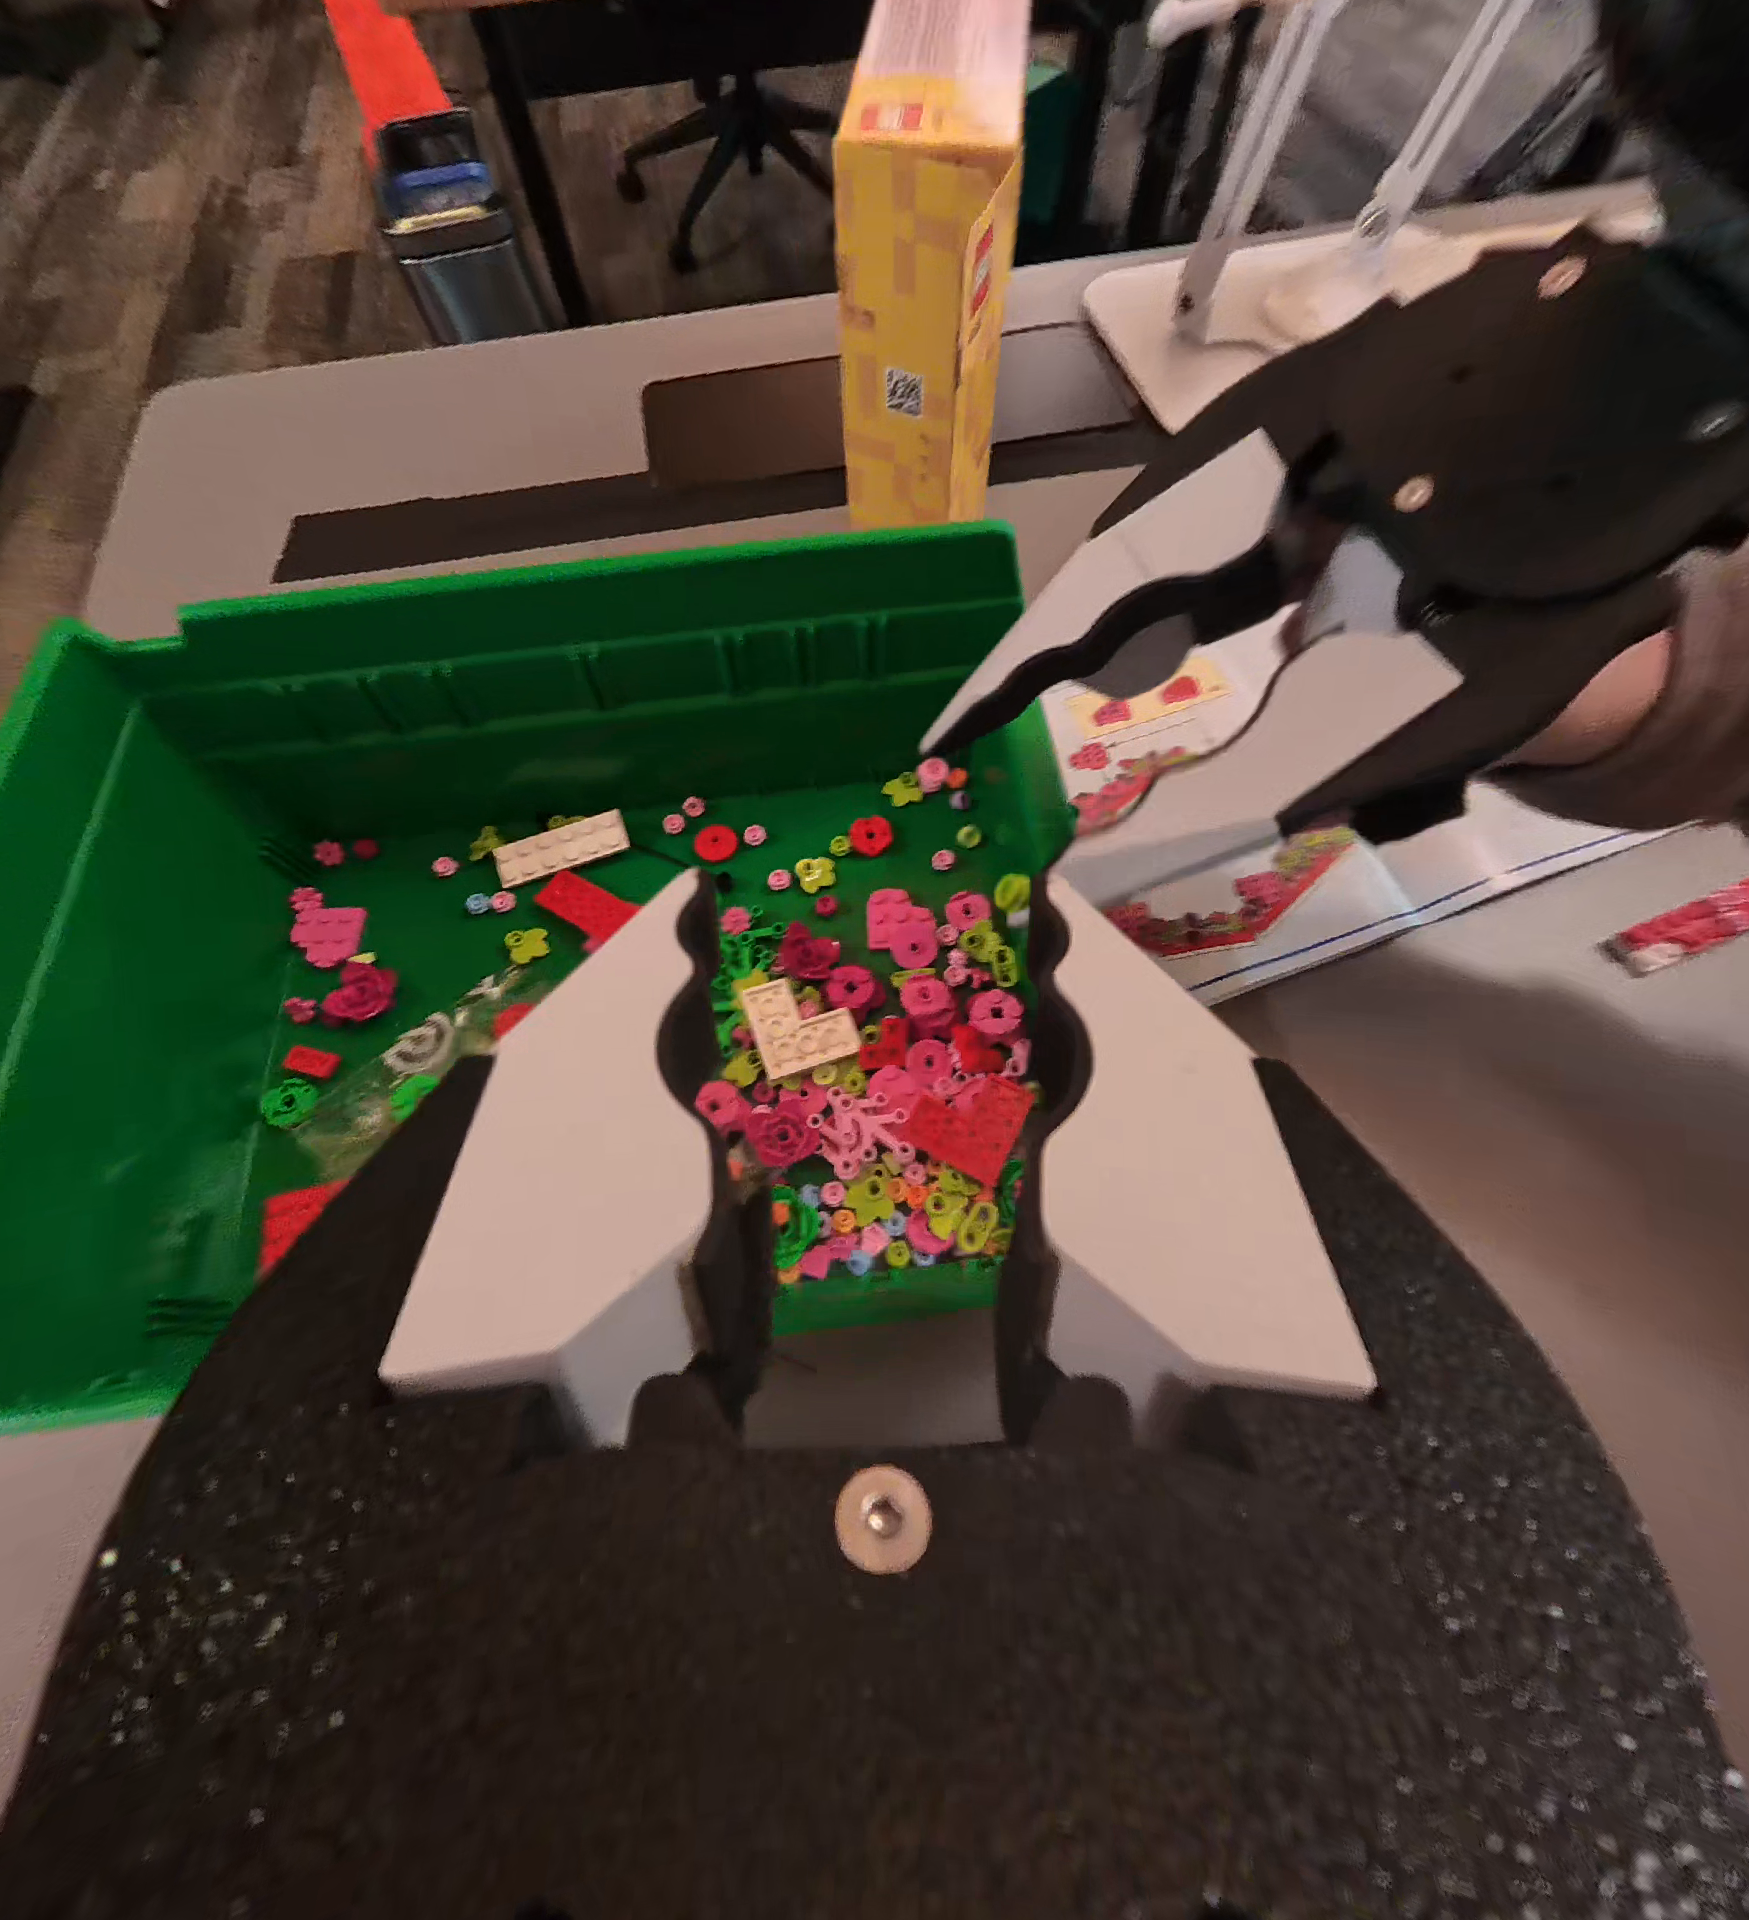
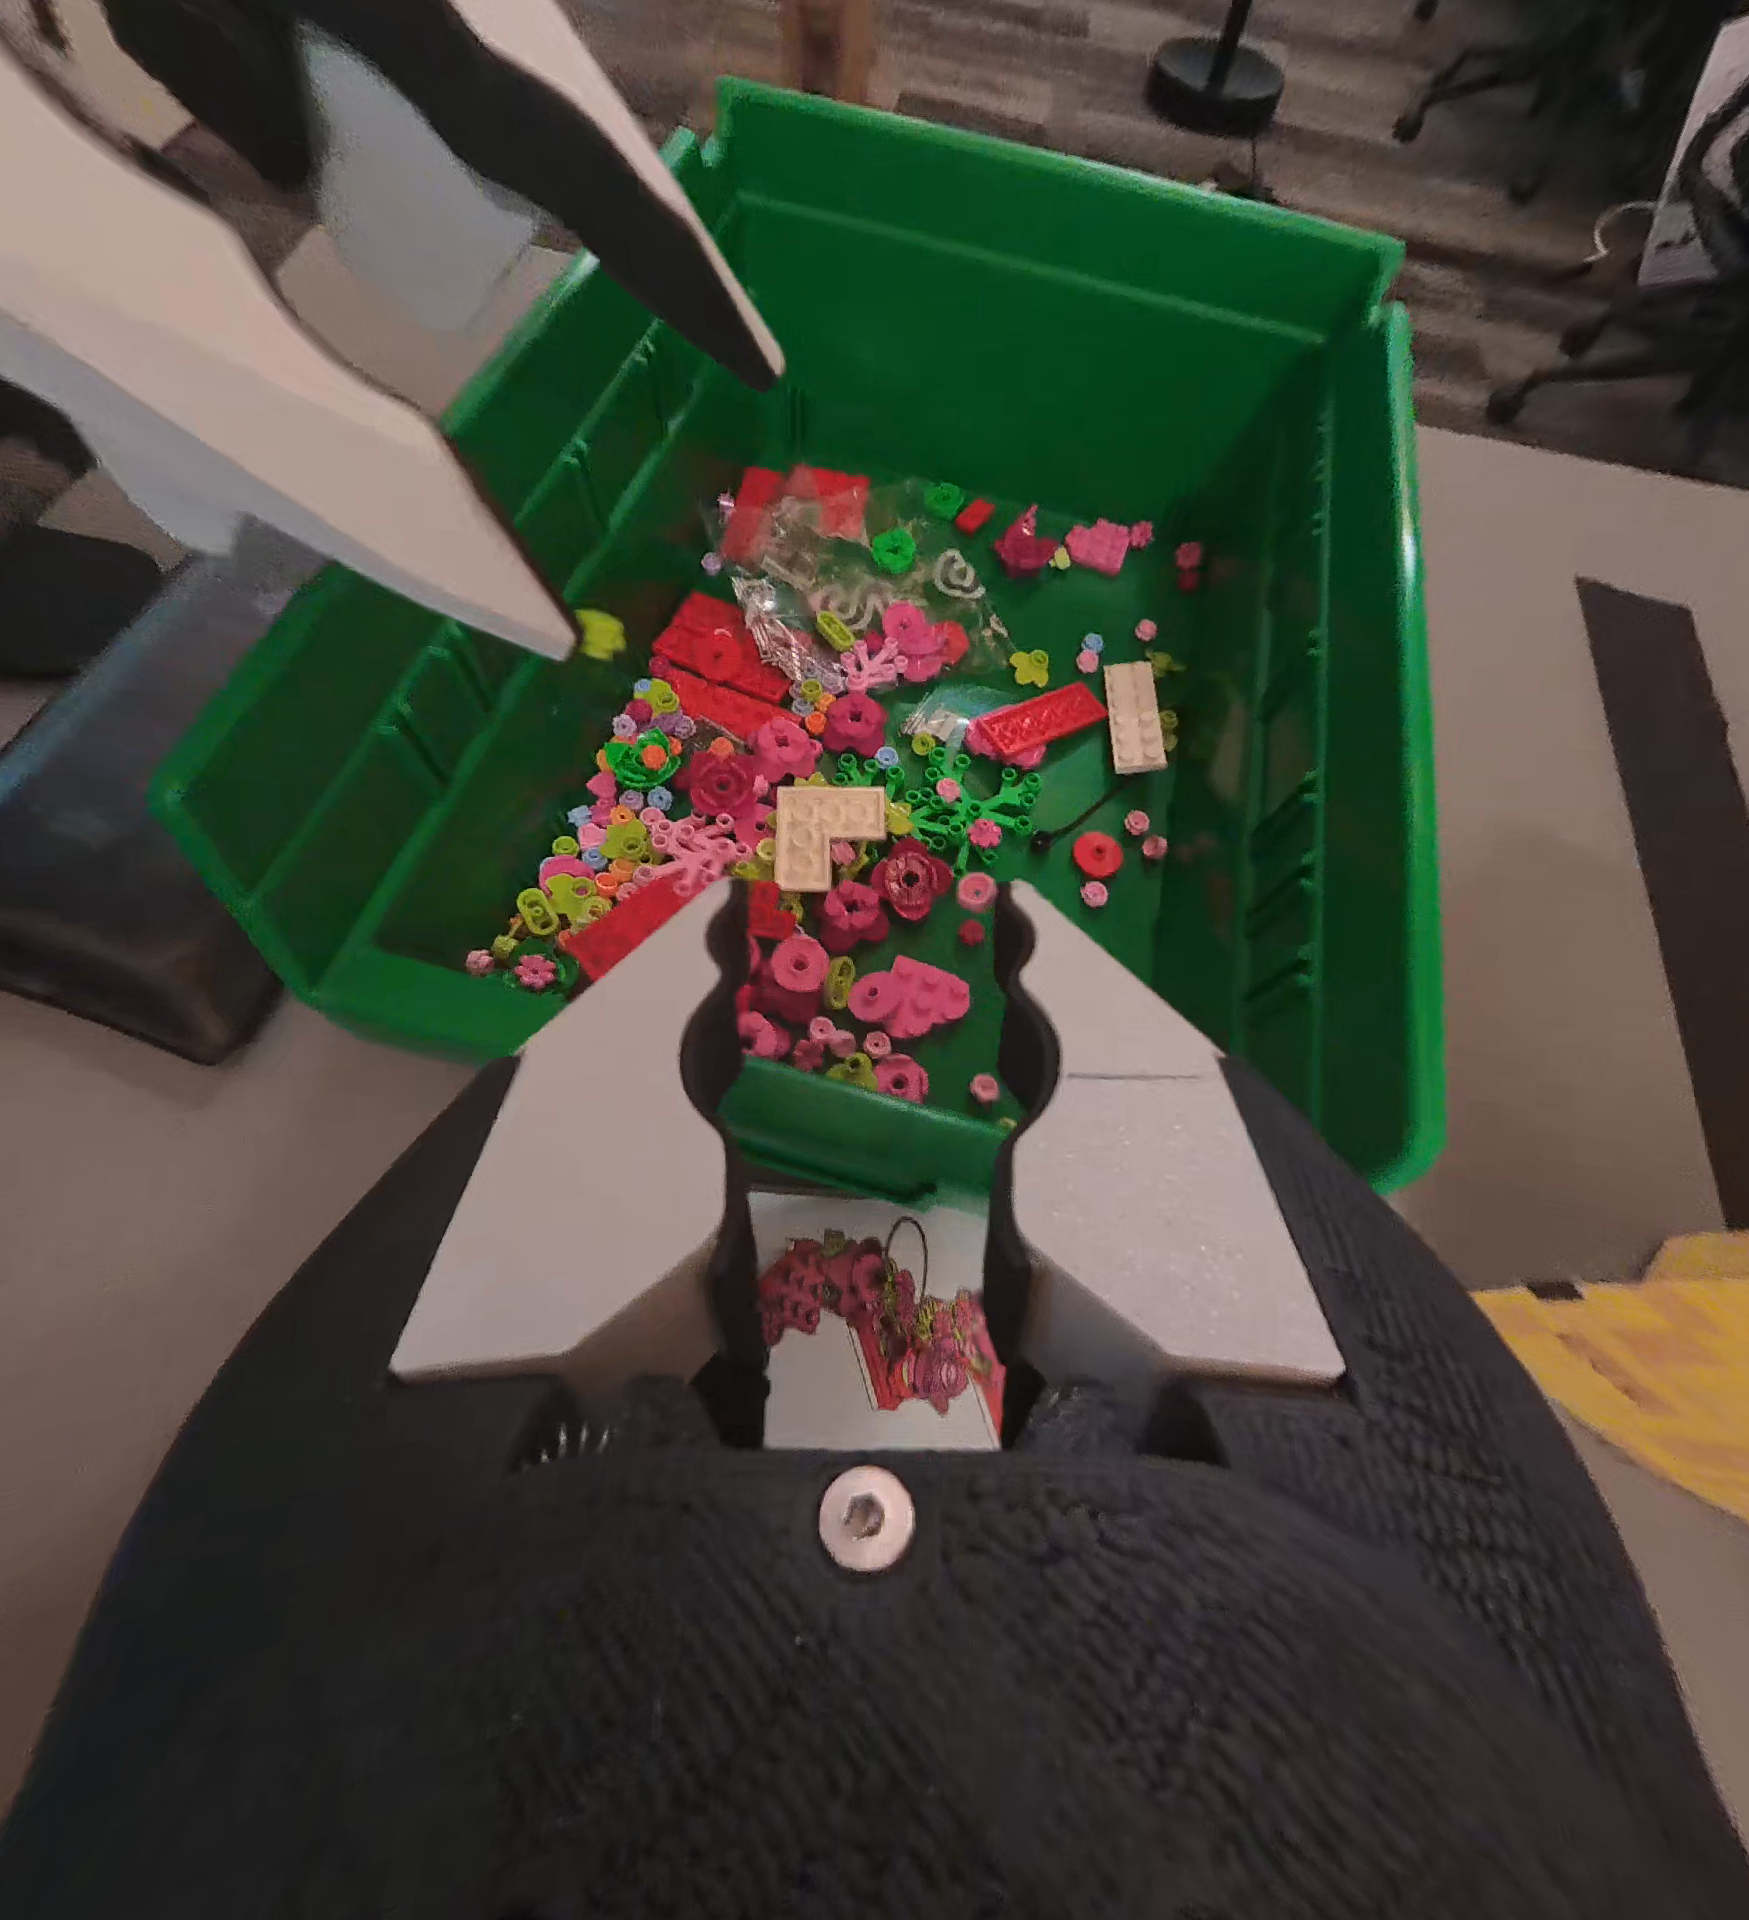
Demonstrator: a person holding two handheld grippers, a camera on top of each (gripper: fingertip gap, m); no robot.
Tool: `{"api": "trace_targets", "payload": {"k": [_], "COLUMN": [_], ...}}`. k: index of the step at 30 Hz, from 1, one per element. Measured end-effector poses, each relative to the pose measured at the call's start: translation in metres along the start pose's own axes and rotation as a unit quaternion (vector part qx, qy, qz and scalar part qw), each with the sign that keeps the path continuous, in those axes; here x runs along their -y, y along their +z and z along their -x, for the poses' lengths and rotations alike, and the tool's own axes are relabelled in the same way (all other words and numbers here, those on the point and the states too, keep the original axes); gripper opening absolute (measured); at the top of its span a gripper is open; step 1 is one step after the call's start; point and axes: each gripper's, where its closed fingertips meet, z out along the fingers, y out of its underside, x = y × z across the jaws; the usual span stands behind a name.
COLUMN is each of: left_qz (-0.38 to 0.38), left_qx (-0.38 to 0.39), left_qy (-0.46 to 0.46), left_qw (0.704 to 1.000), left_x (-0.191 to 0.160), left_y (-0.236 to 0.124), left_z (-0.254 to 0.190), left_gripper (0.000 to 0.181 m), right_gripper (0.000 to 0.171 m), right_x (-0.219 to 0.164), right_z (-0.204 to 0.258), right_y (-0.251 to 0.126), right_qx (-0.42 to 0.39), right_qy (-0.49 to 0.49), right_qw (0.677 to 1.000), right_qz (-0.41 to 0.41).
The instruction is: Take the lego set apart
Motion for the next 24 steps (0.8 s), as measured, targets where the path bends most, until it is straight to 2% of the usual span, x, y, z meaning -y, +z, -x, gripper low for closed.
{"api": "trace_targets", "payload": {"k": [1,4,6,10,14,18,21,24], "left_qz": [-0.007,-0.017,-0.026,-0.042,-0.076,-0.07,-0.074,-0.095], "left_qx": [-0.02,-0.097,-0.164,-0.251,-0.261,-0.264,-0.253,-0.252], "left_qy": [-0.011,-0.084,-0.157,-0.253,-0.255,-0.238,-0.221,-0.183], "left_qw": [1.0,0.992,0.974,0.933,0.928,0.932,0.939,0.945], "left_x": [0.002,0.008,0.015,0.028,0.037,0.032,0.029,0.032], "left_y": [-0.001,-0.004,-0.009,-0.016,-0.023,-0.026,-0.029,-0.031], "left_z": [-0.002,-0.01,-0.015,-0.017,-0.024,-0.039,-0.048,-0.072], "left_gripper": [0.055,0.051,0.056,0.064,0.069,0.069,0.069,0.069], "right_gripper": [0.056,0.083,0.103,0.121,0.138,0.144,0.144,0.144], "right_x": [0.001,0.0,-0.003,-0.019,-0.045,-0.052,-0.052,-0.052], "right_z": [0.008,0.04,0.046,0.052,0.062,0.066,0.069,0.069], "right_y": [0.001,0.0,-0.002,-0.003,-0.003,-0.013,-0.035,-0.076], "right_qx": [0.02,0.118,0.133,0.128,0.142,0.137,0.126,0.092], "right_qy": [-0.01,0.001,0.01,-0.006,-0.008,-0.022,-0.033,-0.034], "right_qw": [1.0,0.993,0.991,0.99,0.982,0.979,0.979,0.987], "right_qz": [-0.004,-0.003,0.006,0.054,0.125,0.146,0.154,0.13]}}
